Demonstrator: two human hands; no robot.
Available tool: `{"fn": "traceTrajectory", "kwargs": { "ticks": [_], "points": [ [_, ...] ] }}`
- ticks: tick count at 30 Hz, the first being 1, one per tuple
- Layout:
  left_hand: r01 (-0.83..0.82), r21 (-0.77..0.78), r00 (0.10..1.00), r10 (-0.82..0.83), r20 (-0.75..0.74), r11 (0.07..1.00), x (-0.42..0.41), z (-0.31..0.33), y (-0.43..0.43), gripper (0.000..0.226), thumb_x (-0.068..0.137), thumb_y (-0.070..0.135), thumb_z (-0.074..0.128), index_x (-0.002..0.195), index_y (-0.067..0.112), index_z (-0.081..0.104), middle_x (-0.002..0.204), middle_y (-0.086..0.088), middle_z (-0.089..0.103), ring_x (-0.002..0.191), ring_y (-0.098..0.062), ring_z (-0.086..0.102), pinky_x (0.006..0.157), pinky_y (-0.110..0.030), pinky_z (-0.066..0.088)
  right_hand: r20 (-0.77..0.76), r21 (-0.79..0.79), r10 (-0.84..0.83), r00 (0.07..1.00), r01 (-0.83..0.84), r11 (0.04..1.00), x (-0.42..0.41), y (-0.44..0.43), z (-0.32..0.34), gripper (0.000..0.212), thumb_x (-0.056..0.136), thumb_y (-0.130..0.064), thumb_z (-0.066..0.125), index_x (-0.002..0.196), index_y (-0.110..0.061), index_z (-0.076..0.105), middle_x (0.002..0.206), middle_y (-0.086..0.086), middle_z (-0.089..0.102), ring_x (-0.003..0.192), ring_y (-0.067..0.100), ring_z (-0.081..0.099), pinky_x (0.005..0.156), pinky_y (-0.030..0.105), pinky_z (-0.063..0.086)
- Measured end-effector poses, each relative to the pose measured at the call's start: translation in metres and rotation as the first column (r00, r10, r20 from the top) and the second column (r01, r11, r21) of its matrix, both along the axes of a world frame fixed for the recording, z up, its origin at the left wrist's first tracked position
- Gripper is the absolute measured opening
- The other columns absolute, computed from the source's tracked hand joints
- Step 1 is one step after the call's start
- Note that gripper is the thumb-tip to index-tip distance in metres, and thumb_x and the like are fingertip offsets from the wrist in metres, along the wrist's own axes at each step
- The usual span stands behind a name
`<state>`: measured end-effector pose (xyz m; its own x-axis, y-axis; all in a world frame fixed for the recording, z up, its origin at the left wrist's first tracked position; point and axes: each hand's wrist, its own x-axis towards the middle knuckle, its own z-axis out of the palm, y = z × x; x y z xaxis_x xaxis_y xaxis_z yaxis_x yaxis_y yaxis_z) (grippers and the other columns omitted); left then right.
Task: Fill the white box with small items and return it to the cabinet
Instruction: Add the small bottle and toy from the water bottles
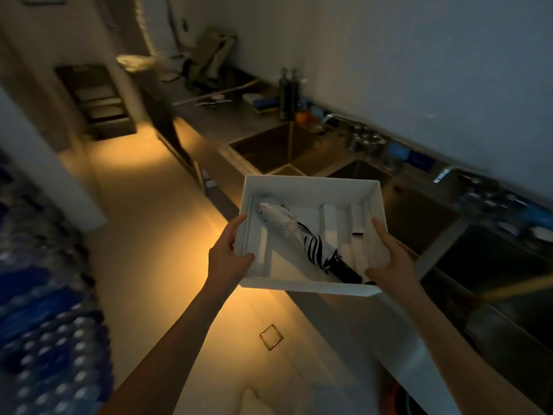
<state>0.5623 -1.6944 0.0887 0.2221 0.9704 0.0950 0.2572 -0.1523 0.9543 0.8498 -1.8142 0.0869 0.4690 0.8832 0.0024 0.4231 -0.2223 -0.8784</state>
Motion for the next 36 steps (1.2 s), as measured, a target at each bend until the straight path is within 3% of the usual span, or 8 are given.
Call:
{"fn": "traceTrajectory", "kwargs": {
  "ticks": [3, 9, 15, 19, 23, 28, 32, 36],
  "points": [
    [-0.128, -0.016, 0.991, 0.127, -0.047, 0.992, -0.046, -0.006, 0.015, 0.079, 0.073, 0.004, 0.075, 0.133, 0.044, 0.043, 0.114, 0.003, 0.056, 0.101, -0.016, 0.058, 0.078, -0.037, 0.056, 0.035, -0.035, 0.101, 0.994, -0.1, 0.994, -0.036, 0.045, -0.002, 0.104, 0.073, 0.01, 0.067, 0.146, -0.048, 0.02, 0.137, -0.007, 0.036, 0.122, 0.013, 0.039, 0.073, 0.017, 0.049],
    [-0.309, 0.011, 0.947, 0.309, -0.09, 0.951, -0.132, -0.017, 0.055, 0.08, 0.071, 0.001, 0.076, 0.131, 0.043, 0.046, 0.112, 0.003, 0.061, 0.09, -0.017, 0.063, 0.075, -0.031, 0.06, 0.022, -0.041, 0.27, 0.963, -0.269, 0.962, -0.113, 0.132, -0.004, 0.103, 0.075, 0.014, 0.066, 0.148, -0.04, 0.02, 0.148, 0.006, 0.034, 0.124, 0.024, 0.046, 0.059, 0.012, 0.049],
    [-0.427, 0.031, 0.903, 0.428, -0.038, 0.904, -0.202, -0.019, 0.081, 0.081, 0.069, -0.007, 0.07, 0.13, 0.042, 0.049, 0.121, 0.014, 0.058, 0.099, -0.013, 0.062, 0.077, -0.027, 0.058, 0.073, -0.011, 0.414, 0.907, -0.414, 0.91, -0.183, 0.212, -0.01, 0.103, 0.073, 0.015, 0.068, 0.148, -0.04, 0.024, 0.15, 0.002, 0.033, 0.081, -0.006, 0.055, 0.051, 0.011, 0.05],
    [-0.527, 0.034, 0.849, 0.528, -0.018, 0.849, -0.236, -0.02, 0.09, 0.082, 0.069, -0.014, 0.065, 0.133, 0.034, 0.049, 0.131, 0.015, 0.053, 0.119, -0.004, 0.051, 0.095, -0.034, 0.051, 0.026, -0.016, 0.531, 0.847, -0.531, 0.847, -0.219, 0.257, -0.017, 0.103, 0.073, 0.012, 0.07, 0.147, -0.043, 0.024, 0.132, -0.011, 0.04, 0.084, -0.017, 0.056, 0.053, 0.01, 0.05],
    [-0.608, 0.003, 0.793, 0.608, -0.025, 0.794, -0.251, -0.025, 0.104, 0.081, 0.07, -0.017, 0.063, 0.131, 0.033, 0.047, 0.136, 0.002, 0.052, 0.126, -0.02, 0.047, 0.1, -0.047, 0.046, -0.024, -0.036, 0.638, 0.77, -0.638, 0.769, -0.239, 0.303, -0.025, 0.106, 0.069, 0.015, 0.07, 0.146, -0.043, 0.027, 0.126, -0.016, 0.042, 0.087, -0.024, 0.053, 0.053, 0.011, 0.05],
    [-0.713, -0.006, 0.699, 0.71, -0.084, 0.701, -0.249, -0.033, 0.136, 0.081, 0.069, -0.016, 0.063, 0.128, 0.038, 0.045, 0.126, 0.024, 0.047, 0.122, -0.006, 0.043, 0.086, -0.005, 0.041, -0.053, -0.083, 0.726, 0.686, -0.727, 0.681, -0.252, 0.376, -0.034, 0.107, 0.068, 0.017, 0.067, 0.146, -0.045, 0.026, 0.148, 0.001, 0.039, 0.064, 0.004, 0.055, 0.051, 0.016, 0.051],
    [-0.813, -0.045, 0.582, 0.809, -0.079, 0.58, -0.238, -0.041, 0.167, 0.082, 0.069, -0.012, 0.063, 0.13, 0.04, 0.047, 0.13, 0.013, 0.052, 0.113, -0.002, 0.051, 0.084, -0.018, 0.049, -0.04, -0.08, 0.817, 0.575, -0.817, 0.571, -0.26, 0.443, -0.038, 0.105, 0.07, 0.015, 0.069, 0.147, -0.041, 0.025, 0.15, 0.004, 0.037, 0.079, 0.01, 0.057, 0.05, 0.016, 0.05],
    [-0.886, -0.035, 0.463, 0.885, -0.053, 0.462, -0.229, -0.039, 0.197, 0.086, 0.066, -0.015, 0.06, 0.124, 0.047, 0.047, 0.125, 0.018, 0.053, 0.098, 0.012, 0.054, 0.067, -0.007, 0.047, 0.014, -0.121, 0.876, 0.483, -0.868, 0.481, -0.279, 0.508, -0.027, 0.105, 0.071, 0.014, 0.069, 0.146, -0.045, 0.025, 0.153, -0.002, 0.031, 0.078, 0.014, 0.06, 0.052, 0.02, 0.055]
  ]
}}
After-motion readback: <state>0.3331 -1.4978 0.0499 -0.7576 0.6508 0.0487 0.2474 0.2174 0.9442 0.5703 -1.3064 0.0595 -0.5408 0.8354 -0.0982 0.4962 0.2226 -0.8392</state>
